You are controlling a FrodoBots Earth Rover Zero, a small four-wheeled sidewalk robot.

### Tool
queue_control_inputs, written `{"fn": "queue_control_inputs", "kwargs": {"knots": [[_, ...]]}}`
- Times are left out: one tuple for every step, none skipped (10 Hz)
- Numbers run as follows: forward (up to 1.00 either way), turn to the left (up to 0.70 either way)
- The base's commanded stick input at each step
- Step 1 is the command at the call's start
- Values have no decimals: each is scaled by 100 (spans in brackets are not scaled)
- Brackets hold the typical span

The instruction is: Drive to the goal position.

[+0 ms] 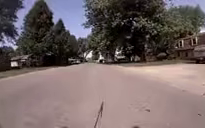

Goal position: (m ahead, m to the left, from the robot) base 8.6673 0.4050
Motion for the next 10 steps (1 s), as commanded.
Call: {"fn": "queue_control_inputs", "kwargs": {"knots": [[69,3],[69,3],[69,3],[69,3],[69,3],[69,3],[69,3],[69,3],[69,3],[69,3]]}}
